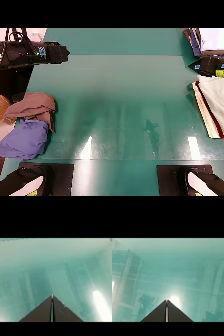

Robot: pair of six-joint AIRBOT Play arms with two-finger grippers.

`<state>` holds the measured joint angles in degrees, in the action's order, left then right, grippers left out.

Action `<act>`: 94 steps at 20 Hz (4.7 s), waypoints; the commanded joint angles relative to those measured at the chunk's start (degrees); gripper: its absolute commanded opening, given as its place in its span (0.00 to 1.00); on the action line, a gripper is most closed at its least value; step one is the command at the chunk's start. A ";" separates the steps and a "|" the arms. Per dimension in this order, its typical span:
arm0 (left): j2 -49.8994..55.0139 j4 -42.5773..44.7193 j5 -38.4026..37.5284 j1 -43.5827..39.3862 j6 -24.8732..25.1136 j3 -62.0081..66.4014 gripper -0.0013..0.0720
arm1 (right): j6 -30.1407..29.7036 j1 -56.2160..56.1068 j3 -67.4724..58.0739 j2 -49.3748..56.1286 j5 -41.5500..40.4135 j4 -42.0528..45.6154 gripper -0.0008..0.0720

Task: Fold the shirts.

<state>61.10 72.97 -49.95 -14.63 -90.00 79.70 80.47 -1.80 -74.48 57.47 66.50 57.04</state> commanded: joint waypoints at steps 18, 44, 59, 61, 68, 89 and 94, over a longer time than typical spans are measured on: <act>0.20 15.08 -12.98 3.65 0.35 -0.37 0.65 | 0.00 -0.11 -0.04 -0.04 0.07 -0.07 0.04; -14.64 25.51 -9.42 14.43 0.42 0.66 0.05 | 0.02 -0.11 -0.07 -5.60 -8.22 -0.55 0.04; 11.17 17.35 -12.44 -33.79 4.39 15.47 0.08 | 0.02 -0.11 -0.09 -11.72 -15.67 -0.50 0.04; 14.78 15.43 -10.32 -34.23 5.86 15.47 0.76 | 0.02 -0.11 -0.09 -11.72 -15.19 -0.46 0.04; 14.60 15.69 -20.26 -12.00 2.80 13.75 0.75 | 0.02 -0.11 -0.07 -11.67 -14.97 -0.04 0.04; 14.60 -5.81 -11.21 11.69 4.96 -29.18 0.75 | 0.00 -0.11 -0.07 -6.45 -11.43 -0.42 0.04; 14.60 -7.89 -9.99 11.69 4.96 -29.29 0.75 | 0.00 -0.11 -0.07 -6.45 -10.34 -0.44 0.04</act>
<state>75.64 66.30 -61.45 -2.96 -85.03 50.83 80.47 -1.87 -74.52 50.98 55.46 56.62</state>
